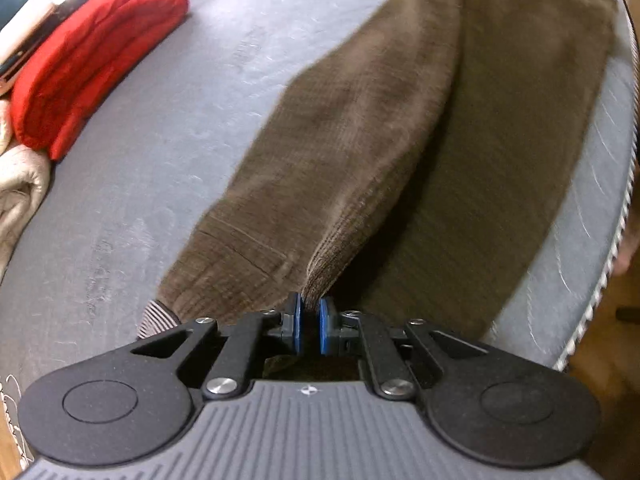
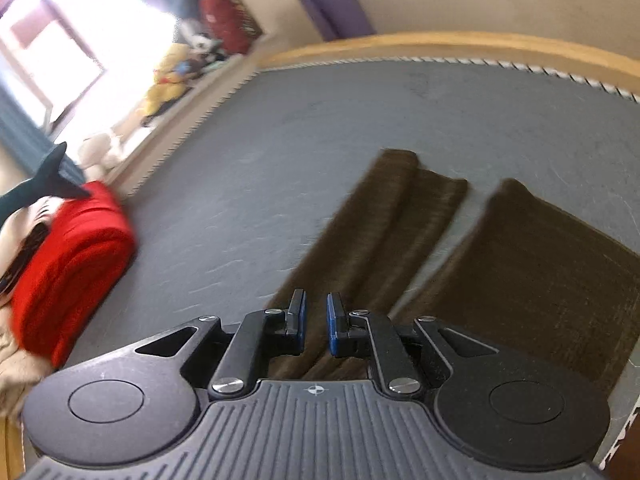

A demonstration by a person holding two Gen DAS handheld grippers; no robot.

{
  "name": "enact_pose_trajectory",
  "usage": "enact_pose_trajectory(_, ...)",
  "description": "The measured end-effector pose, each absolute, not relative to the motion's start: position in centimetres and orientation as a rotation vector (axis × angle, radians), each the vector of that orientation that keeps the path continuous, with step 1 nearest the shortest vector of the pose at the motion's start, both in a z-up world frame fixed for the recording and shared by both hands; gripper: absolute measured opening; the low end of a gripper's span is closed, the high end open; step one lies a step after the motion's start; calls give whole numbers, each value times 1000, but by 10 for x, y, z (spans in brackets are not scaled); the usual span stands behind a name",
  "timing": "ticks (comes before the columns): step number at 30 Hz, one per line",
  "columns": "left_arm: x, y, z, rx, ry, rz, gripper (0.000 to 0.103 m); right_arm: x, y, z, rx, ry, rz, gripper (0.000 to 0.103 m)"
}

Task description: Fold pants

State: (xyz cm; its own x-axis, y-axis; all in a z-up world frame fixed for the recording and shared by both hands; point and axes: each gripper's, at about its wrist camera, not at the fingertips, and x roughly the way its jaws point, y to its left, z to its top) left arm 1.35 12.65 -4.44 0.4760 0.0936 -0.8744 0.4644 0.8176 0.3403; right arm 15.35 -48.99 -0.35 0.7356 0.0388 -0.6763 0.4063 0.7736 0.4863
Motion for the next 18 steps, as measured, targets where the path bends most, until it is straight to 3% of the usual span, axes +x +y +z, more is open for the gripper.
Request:
enact_pose_trajectory(14, 36, 148, -49, 464, 1111, -264, 10, 251, -511, -105, 846, 863, -194, 19)
enact_pose_trajectory(18, 37, 149, -47, 454, 1114, -271, 10, 270, -509, -115, 864, 855, -233, 39)
